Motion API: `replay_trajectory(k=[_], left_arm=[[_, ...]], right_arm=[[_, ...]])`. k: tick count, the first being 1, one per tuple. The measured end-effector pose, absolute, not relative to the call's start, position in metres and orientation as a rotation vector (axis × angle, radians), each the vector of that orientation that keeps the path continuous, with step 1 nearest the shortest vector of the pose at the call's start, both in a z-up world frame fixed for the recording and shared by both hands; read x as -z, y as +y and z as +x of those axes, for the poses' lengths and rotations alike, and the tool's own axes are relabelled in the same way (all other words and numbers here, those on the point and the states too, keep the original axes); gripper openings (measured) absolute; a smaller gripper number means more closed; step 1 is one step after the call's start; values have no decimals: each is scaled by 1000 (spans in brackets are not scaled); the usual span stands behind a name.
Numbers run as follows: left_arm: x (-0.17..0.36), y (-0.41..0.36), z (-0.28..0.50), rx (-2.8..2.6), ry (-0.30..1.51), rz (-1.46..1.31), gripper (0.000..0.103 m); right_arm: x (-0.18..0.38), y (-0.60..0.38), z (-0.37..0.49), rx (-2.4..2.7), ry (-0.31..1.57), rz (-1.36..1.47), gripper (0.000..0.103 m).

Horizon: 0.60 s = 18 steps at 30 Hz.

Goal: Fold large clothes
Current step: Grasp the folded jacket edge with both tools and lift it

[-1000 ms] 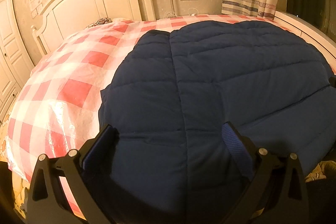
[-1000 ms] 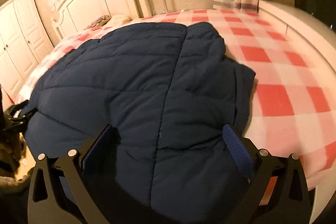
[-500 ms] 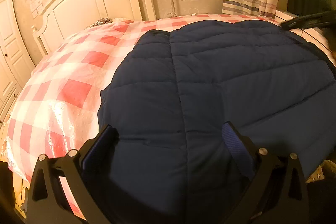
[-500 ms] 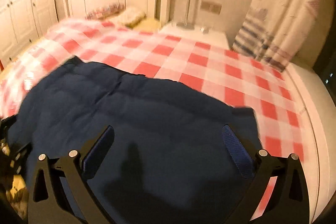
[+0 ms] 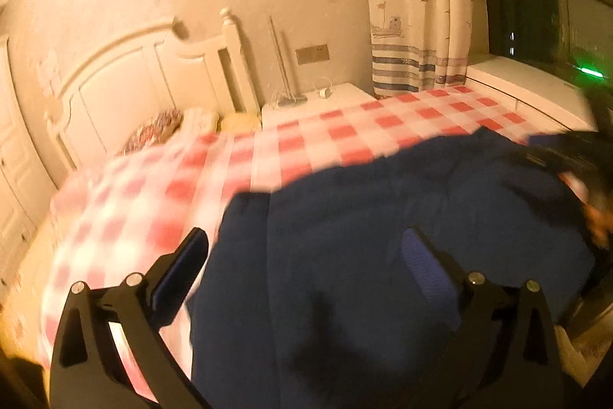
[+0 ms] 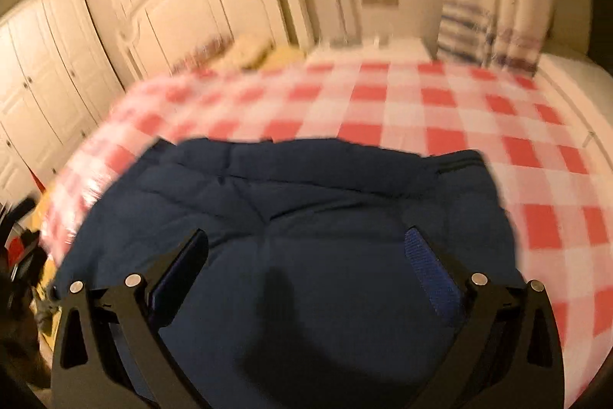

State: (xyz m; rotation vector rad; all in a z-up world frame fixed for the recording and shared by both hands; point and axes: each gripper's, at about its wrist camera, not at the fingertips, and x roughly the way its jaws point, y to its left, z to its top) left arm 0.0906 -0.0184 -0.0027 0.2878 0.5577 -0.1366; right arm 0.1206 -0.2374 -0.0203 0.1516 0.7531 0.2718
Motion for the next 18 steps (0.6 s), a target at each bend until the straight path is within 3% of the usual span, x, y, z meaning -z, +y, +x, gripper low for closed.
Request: replay_trajectory(k=[5,9,10,18], left_arm=[[26,-46,169,111,678,276,101],[101,-52,224,57,842,338,101],[108,-40,232,94,878,236,101],[110,-33,231,95,878,204,101]], right_arm=[[24,-302,47,-188,694,262,98],[60,-357,-19,-159,676,465,98],[74,-366,-35,-157,685,525,98],[137,-354,-49,-319,755,748,89]])
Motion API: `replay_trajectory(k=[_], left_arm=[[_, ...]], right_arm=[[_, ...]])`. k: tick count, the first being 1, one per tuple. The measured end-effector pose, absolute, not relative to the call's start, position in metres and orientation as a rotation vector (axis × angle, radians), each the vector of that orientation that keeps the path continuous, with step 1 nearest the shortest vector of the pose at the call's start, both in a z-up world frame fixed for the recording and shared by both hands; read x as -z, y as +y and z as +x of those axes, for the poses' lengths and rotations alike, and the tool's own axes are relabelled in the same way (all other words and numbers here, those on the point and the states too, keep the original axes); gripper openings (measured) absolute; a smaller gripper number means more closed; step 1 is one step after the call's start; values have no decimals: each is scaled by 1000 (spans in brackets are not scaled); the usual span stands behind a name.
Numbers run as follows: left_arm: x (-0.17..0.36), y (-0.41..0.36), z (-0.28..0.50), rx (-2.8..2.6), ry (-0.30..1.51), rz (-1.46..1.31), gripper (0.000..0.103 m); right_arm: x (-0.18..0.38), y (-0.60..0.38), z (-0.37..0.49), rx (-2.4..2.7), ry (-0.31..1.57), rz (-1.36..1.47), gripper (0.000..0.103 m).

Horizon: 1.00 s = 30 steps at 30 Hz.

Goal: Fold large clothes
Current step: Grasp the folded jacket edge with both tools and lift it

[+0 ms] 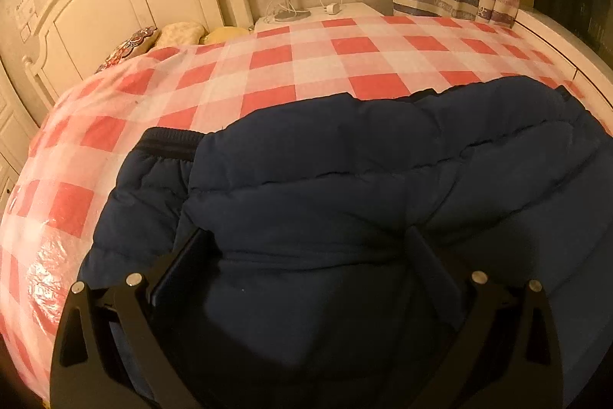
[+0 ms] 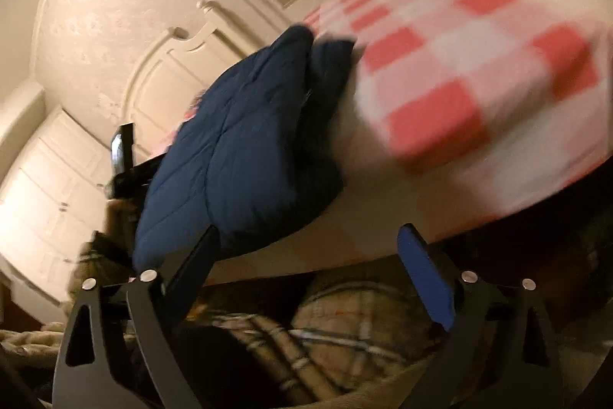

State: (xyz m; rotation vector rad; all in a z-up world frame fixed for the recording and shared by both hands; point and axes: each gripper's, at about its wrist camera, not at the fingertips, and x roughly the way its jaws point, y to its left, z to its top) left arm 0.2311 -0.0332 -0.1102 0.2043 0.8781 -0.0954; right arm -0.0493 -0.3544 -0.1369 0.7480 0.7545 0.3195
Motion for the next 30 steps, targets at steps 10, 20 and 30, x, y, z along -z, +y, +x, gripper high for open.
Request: replay_trajectory(k=[10,20,30], left_arm=[[111,-30,237,118,884,161,101],[85,-33,234,95,846,137,100],[103,-115,307,-53,952,460,101]], right_arm=[[111,-300,10,-378,709,694,85],[79,-275,21,-249,572,517,48],[35,-249,-7,-273,483,327,48]])
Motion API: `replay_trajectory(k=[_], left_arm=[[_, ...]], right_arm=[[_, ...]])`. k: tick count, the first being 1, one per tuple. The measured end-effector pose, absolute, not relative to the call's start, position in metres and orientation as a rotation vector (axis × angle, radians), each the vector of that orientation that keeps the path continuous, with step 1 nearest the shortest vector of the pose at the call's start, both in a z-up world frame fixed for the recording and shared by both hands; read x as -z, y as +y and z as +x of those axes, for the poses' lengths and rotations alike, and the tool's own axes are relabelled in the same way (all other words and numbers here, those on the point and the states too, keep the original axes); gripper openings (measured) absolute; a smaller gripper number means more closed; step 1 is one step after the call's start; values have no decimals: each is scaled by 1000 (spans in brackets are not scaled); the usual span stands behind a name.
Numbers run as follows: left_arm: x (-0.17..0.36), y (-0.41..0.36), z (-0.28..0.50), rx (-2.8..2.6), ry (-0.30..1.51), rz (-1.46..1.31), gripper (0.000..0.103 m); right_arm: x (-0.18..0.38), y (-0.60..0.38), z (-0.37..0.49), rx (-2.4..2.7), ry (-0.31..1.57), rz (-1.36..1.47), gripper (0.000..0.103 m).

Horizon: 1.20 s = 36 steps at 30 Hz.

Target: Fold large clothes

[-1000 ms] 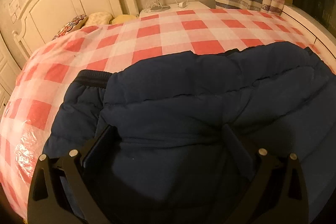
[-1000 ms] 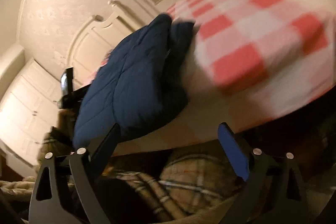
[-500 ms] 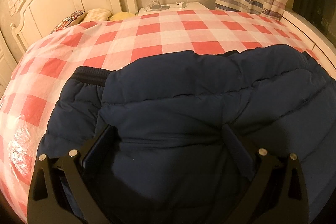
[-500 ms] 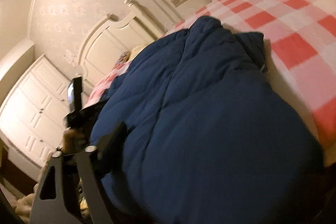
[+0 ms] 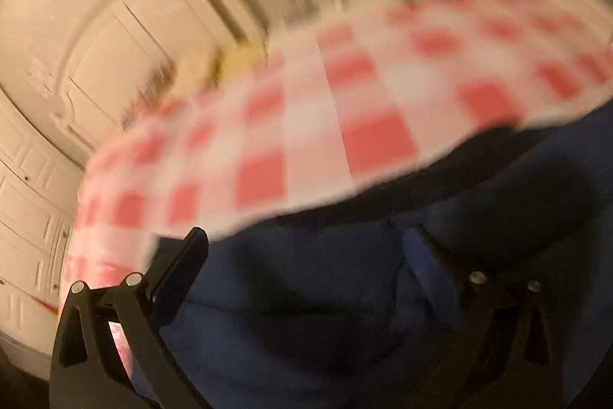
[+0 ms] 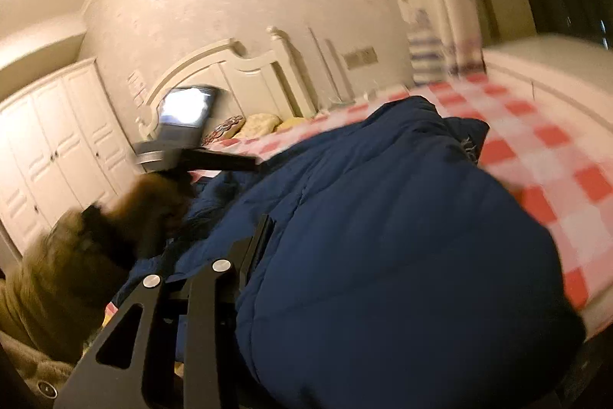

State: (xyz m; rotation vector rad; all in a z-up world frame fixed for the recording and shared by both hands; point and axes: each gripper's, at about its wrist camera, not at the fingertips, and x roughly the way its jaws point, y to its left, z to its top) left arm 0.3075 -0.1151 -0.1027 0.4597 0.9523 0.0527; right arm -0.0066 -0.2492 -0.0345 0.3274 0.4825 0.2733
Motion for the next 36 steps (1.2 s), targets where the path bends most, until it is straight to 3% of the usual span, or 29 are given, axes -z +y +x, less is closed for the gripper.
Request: replay_trajectory(k=[4,8,12,15,17,24,30,33,36], left_arm=[[82,-103,284,16,887,415,96],[42,-68,201,69,731,355,98],[77,-59,117,173,744,414,99],[101,-55,88,147,656,454,99],[88,-34,88,255,720,339,97],[23,99,66,138,548,15,98],[-2,208,49,-71,471,-190,98],[-6,229,47,-67,460,-230,98],[-6,220,49,-8,467,-200,99]], right_arm=[[23,-244,-3,-281,484,286,48],[11,-239,2,-289,472,265,48],[-3,-223,6,-301,446,228,48],[-18,-200,10,-357,434,183,48],[-29,-173,7,-360,405,84,48],[-51,-82,12,-399,365,-222,48],[-8,50,14,-502,386,-650,48],[49,110,5,-574,386,-919,52],[95,140,-16,-479,255,-1176,56]])
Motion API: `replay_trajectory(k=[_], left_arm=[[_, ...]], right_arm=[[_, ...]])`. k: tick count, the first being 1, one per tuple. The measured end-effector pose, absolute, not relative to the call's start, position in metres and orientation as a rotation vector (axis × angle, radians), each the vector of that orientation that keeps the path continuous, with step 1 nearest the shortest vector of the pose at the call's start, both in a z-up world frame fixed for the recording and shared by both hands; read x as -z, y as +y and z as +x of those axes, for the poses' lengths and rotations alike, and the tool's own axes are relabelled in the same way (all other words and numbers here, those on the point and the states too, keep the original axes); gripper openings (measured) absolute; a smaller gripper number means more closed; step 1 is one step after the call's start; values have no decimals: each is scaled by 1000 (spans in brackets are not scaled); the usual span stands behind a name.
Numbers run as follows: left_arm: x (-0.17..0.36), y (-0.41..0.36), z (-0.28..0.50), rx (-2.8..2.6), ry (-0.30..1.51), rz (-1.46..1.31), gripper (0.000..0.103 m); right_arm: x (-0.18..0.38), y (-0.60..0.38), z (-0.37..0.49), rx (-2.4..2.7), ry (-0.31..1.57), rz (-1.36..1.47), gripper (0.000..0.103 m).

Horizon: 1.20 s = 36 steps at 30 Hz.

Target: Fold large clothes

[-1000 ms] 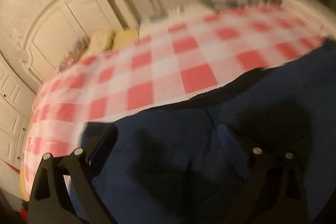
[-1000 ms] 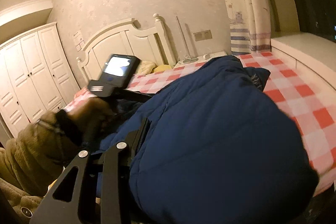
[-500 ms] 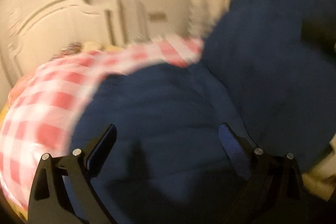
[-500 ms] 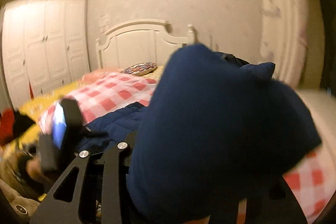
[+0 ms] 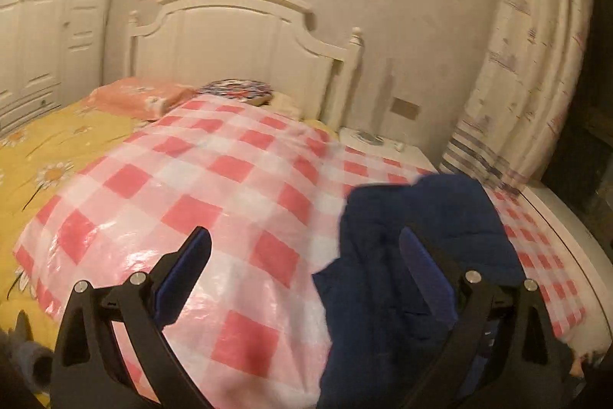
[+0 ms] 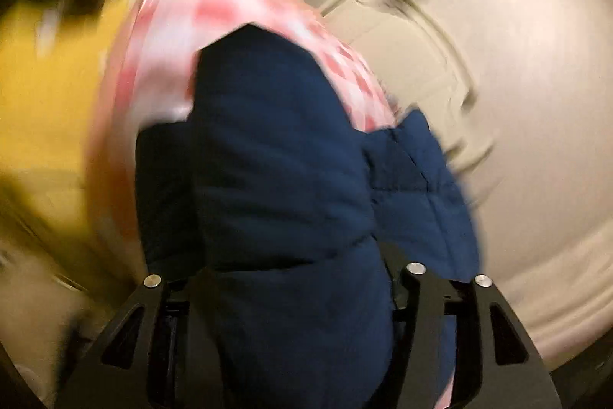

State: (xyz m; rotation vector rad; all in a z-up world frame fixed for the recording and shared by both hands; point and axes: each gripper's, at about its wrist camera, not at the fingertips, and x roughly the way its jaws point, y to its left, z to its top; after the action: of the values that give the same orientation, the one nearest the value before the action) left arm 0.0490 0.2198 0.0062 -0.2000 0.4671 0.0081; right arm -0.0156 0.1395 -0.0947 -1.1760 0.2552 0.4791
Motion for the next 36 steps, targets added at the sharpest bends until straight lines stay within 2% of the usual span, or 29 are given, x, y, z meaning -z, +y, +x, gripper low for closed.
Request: replay_trajectory(k=[6,10,12,15,18,22,25,31,33,36], left_arm=[[-34,156,76,225,457,-23,100],[-41,92,116,333,537,170,100],[-27,68,138,307,597,255,100],[25,55,183,194,730,357,101],[56,74,201,182,746,265,101],[70,97,204,122,739,214,101],[75,107,206,138,746,168,101],[78,113,212,159,752,127,101],[78,114,212,159,752,125,101],[72,108,207,128,734,172,101]], right_arm=[[90,134,-10,-502,287,-1138,59],[89,137,-9,-493,281,-1154,61],[88,135,-9,-493,278,-1148,62],[87,131,-11,-485,265,-1146,63],[88,131,-16,-471,248,-1173,64],[76,125,-22,-520,291,-1180,64],[36,93,-25,-702,395,-943,70],[-27,-11,8,-855,531,-313,70],[-25,-34,22,-801,564,-223,68],[8,-20,31,-797,652,-204,65]])
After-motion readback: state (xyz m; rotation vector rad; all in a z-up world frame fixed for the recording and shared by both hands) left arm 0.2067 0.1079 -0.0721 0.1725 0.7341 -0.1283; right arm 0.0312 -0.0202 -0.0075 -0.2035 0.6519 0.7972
